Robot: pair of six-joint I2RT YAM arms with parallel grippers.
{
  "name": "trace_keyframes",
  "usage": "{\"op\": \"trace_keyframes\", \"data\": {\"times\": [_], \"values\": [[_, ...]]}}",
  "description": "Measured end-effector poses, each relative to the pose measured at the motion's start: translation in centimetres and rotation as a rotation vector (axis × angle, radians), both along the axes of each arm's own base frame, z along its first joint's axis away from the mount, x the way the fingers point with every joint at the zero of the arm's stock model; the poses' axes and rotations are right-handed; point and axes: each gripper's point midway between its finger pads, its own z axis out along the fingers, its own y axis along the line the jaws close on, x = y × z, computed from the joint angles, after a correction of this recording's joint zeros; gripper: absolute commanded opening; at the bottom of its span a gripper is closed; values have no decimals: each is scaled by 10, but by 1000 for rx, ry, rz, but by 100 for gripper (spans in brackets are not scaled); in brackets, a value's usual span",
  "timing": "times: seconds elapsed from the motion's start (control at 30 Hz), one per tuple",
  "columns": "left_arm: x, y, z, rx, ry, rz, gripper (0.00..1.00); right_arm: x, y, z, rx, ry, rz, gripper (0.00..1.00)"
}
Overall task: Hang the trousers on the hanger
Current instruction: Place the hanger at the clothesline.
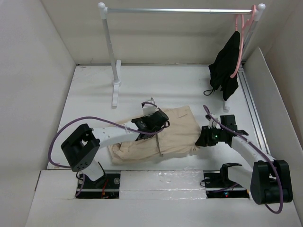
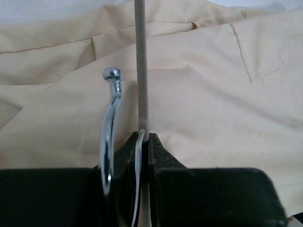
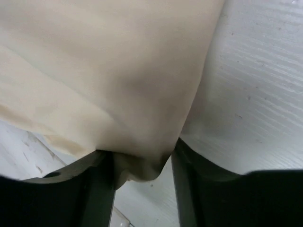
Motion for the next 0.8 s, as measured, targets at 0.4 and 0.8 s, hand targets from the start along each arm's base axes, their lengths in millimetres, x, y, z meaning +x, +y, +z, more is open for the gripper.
{"op": "trace_keyframes", "data": {"times": [0.4, 0.8], "values": [[2, -20, 79, -11, -27, -52, 0, 49, 1, 170, -24, -416, 42, 82], [17, -45, 201, -136, -157, -112, 0, 7, 115, 268, 326, -472, 256, 63]]}}
